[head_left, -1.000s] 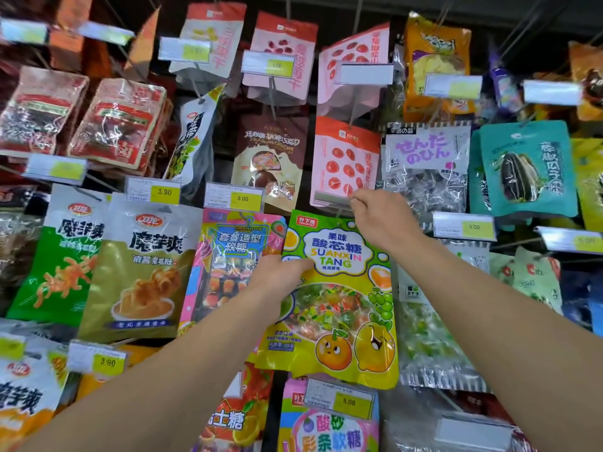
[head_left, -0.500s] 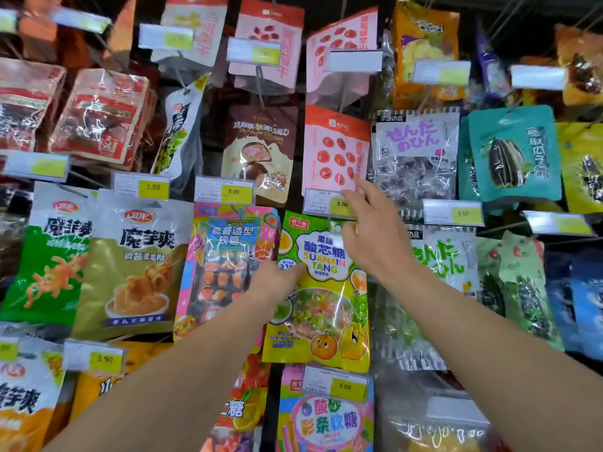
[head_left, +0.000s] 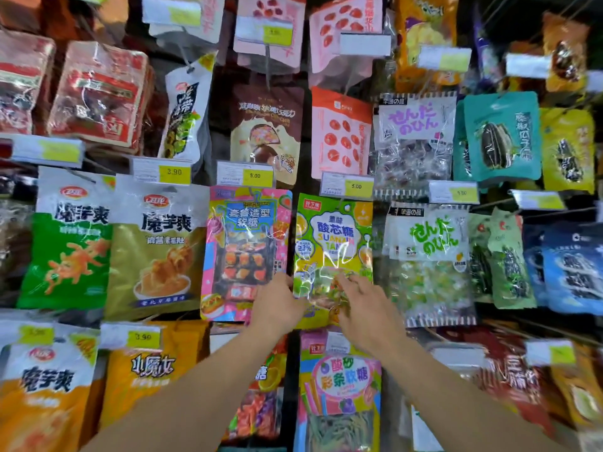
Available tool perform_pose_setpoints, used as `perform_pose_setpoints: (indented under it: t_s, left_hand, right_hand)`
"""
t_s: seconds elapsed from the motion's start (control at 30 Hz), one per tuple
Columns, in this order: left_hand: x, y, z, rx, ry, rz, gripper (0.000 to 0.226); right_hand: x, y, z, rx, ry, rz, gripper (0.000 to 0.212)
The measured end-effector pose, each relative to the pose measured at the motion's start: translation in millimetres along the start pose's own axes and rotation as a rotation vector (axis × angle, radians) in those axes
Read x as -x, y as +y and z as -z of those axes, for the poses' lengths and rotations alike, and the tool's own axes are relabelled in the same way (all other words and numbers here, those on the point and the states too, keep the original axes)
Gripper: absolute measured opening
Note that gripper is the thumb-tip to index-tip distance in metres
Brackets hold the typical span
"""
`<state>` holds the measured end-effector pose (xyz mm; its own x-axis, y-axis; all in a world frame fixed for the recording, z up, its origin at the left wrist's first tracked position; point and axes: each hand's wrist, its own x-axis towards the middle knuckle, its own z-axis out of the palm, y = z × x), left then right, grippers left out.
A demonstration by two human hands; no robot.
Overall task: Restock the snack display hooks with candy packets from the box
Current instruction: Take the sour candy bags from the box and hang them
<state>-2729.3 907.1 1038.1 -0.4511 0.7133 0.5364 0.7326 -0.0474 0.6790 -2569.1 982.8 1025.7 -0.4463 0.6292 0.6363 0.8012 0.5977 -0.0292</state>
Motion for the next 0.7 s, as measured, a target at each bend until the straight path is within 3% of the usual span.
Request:
perform_pose_setpoints:
  t_s: [0.1, 0.2, 0.37, 0.6, 0.7]
  left_hand:
    - [12.9, -10.8, 4.2, -0.052, -0.047, -0.044, 0.043]
    - [27.4, -21.6, 12.5, -0.071, -0.078, -0.093, 0.054]
    - [60.6, -35.2, 33.0, 0.024, -0.149, -0.174, 0.054]
    - [143.6, -80.4, 63.9, 0.045, -0.221, -0.047, 0.045]
    - [191.6, -104.8, 81.5, -0.011, -0.277, -0.013, 0.051]
  right_hand:
    - [12.6, -10.7, -4.3, 0.066, -0.035, -0.008, 0.063]
    - [27.7, -21.1, -5.9, 0.125, -0.072, -0.018, 0.073]
    - [70.0, -50.6, 4.6, 0.122, -0.147, -0.100, 0.064]
    - [169.5, -104.7, 5.3, 0.120, -0.287, -0.124, 0.075]
    - [220.6, -126.7, 4.6, 0.040, -0.327, -0.124, 0.063]
